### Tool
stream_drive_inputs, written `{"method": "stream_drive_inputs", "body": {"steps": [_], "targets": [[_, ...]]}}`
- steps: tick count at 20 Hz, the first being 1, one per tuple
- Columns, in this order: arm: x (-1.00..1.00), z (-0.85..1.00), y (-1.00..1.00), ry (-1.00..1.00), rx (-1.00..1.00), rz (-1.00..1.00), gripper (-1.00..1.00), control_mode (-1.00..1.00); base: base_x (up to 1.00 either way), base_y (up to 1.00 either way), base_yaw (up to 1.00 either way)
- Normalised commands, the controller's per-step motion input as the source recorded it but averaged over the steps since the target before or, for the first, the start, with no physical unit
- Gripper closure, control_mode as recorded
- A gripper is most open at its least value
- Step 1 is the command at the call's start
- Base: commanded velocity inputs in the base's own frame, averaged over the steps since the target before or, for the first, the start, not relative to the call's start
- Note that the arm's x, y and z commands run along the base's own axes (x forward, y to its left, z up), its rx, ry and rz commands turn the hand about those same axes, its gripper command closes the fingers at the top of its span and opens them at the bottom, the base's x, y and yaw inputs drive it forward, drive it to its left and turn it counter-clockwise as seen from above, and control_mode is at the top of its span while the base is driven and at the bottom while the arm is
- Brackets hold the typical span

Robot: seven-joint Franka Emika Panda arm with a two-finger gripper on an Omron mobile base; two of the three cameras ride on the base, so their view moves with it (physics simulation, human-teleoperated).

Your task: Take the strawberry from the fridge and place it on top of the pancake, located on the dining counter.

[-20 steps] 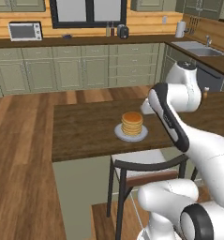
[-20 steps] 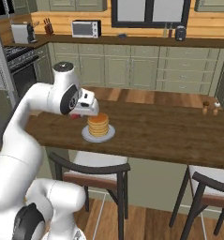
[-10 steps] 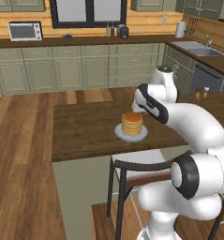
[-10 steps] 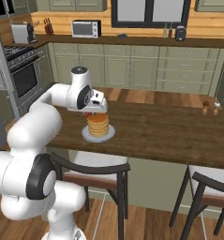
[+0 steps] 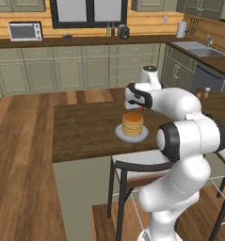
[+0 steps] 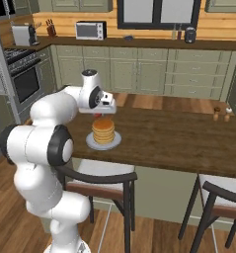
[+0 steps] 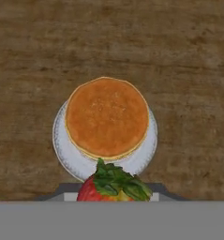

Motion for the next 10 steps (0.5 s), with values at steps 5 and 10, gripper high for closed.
{"method": "stream_drive_inputs", "body": {"steps": [5, 10], "targets": [[0.65, -0.53, 0.00, 0.06, 0.00, 0.00, 1.00, -1.00, 0.00, 0.00, 0.00], [0.34, -0.46, 0.00, 0.00, 0.00, 0.00, 1.00, -1.00, 0.00, 0.00, 0.00]]}}
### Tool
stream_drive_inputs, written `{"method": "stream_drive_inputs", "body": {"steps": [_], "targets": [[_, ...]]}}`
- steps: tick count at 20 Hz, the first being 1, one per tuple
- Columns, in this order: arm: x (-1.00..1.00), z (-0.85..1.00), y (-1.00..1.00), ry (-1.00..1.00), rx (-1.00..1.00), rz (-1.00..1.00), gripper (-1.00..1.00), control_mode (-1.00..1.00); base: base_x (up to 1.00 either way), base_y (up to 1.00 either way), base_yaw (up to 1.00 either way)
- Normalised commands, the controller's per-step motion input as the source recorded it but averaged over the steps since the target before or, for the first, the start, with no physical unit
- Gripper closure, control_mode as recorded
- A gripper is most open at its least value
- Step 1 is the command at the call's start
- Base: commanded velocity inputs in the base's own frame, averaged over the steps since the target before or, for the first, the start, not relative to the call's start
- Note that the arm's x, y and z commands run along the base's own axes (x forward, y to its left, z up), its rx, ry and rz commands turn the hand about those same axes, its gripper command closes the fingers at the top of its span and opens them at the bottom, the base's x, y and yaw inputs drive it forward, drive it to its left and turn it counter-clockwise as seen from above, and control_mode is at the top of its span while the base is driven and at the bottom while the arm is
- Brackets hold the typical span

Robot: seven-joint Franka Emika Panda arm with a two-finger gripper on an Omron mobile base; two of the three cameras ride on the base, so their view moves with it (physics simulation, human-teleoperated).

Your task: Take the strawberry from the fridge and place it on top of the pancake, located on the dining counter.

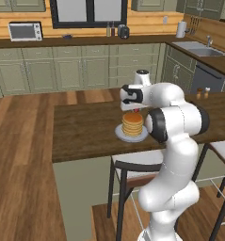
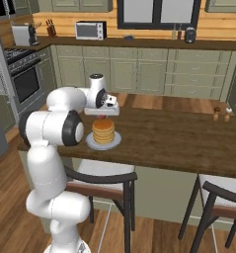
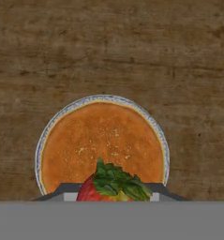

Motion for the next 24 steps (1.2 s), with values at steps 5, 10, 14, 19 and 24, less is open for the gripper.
{"method": "stream_drive_inputs", "body": {"steps": [5, 10, 14, 19, 24], "targets": [[-0.19, -0.36, 0.00, 0.00, 0.00, 0.00, 1.00, -1.00, 0.00, 0.00, 0.00], [-0.13, -0.02, 0.04, 0.00, 0.00, -0.02, 1.00, -1.00, 0.00, 0.00, 0.00], [0.00, -0.03, 0.23, 0.00, 0.00, 0.00, 1.00, -1.00, 0.00, 0.00, 0.00], [0.33, -0.07, 0.03, 0.00, 0.00, 0.00, 1.00, -1.00, 0.00, 0.00, 0.00], [0.09, -0.26, 0.00, 0.00, 0.00, 0.00, 1.00, -1.00, 0.00, 0.00, 0.00]]}}
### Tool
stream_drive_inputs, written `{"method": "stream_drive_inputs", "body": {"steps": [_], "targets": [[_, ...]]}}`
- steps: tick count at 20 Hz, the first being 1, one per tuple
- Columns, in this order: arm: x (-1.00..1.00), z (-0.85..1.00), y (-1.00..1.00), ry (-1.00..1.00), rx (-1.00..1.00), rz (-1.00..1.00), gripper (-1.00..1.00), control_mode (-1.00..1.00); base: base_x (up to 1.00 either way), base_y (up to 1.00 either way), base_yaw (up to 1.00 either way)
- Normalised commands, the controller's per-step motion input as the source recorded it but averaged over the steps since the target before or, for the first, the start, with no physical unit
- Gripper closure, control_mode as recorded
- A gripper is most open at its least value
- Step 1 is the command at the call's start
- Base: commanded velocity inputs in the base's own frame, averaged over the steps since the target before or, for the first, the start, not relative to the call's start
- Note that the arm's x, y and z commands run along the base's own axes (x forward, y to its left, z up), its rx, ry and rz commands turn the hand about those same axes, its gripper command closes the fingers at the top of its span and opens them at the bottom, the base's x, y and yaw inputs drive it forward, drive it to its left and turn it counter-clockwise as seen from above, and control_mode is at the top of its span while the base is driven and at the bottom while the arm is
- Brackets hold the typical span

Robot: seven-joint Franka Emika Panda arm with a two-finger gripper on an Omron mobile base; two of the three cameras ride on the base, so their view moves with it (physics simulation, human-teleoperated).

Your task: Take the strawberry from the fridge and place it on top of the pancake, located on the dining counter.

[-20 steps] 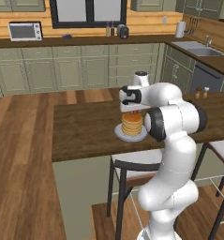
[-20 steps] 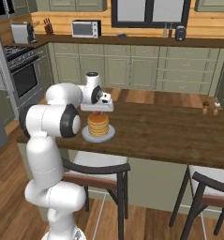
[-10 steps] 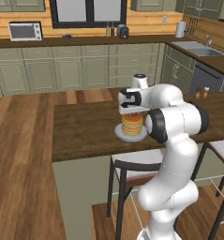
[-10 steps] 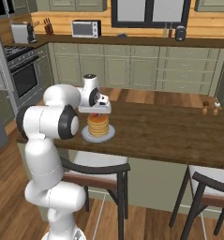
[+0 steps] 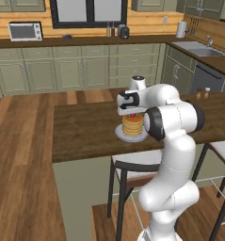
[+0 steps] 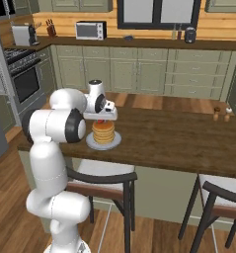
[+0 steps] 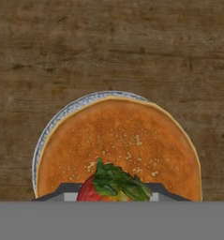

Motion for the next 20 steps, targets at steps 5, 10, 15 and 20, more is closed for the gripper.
{"method": "stream_drive_inputs", "body": {"steps": [5, 10, 15, 20], "targets": [[0.00, -0.27, 0.00, 0.00, 0.00, 0.00, 1.00, -1.00, 0.00, 0.00, 0.00], [0.00, -0.13, 0.00, 0.00, 0.00, 0.00, -1.00, -1.00, 0.00, 0.00, 0.00], [0.00, -0.02, 0.00, 0.00, 0.00, 0.00, -1.00, -1.00, 0.00, 0.00, 0.00], [0.00, 0.00, 0.00, -0.02, 0.00, 0.00, -1.00, -1.00, 0.00, 0.00, 0.00]]}}
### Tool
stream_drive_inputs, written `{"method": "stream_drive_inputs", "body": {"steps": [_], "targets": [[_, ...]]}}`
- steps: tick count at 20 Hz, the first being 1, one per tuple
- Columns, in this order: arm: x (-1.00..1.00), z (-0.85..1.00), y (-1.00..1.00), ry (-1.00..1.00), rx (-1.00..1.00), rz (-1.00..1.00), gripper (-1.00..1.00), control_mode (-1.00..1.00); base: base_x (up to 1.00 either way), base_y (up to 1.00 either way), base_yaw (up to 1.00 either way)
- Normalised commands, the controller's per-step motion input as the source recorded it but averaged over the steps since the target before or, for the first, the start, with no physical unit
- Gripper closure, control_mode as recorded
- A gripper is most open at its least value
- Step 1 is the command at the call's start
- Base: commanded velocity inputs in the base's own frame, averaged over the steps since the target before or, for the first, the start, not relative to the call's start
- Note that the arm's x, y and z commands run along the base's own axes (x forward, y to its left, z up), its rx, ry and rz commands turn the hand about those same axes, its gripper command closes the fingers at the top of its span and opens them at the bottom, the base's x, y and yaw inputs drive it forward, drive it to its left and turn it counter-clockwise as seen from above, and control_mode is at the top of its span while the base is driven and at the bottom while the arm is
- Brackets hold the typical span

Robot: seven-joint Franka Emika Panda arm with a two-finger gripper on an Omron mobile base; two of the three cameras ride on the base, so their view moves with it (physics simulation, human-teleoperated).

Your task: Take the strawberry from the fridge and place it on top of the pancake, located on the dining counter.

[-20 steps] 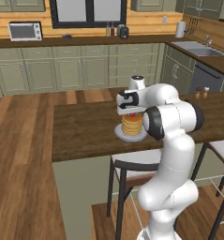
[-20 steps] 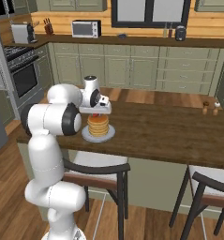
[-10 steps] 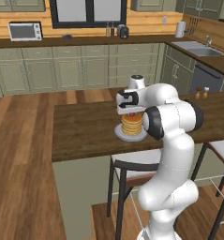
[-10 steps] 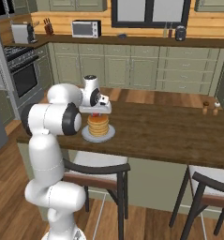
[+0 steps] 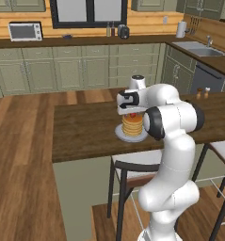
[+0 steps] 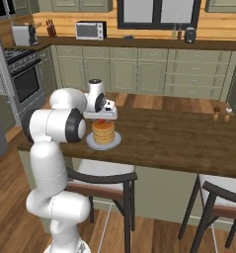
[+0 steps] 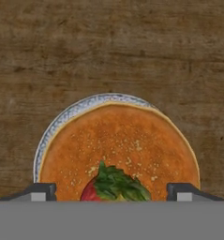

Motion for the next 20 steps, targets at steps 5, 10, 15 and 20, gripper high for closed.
{"method": "stream_drive_inputs", "body": {"steps": [5, 10, 15, 20], "targets": [[0.00, 0.07, 0.00, -0.02, 0.00, 0.00, -1.00, -1.00, 0.00, 0.00, 0.00], [-0.15, 0.21, 0.02, 0.00, -0.01, -0.01, -1.00, -1.00, 0.00, 0.00, 0.00], [-0.72, 0.30, 0.00, 0.00, 0.00, -0.06, -1.00, -1.00, 0.00, 0.00, 0.00], [-1.00, 0.40, 0.00, 0.00, 0.00, -0.15, -1.00, -1.00, 0.00, 0.00, 0.00]]}}
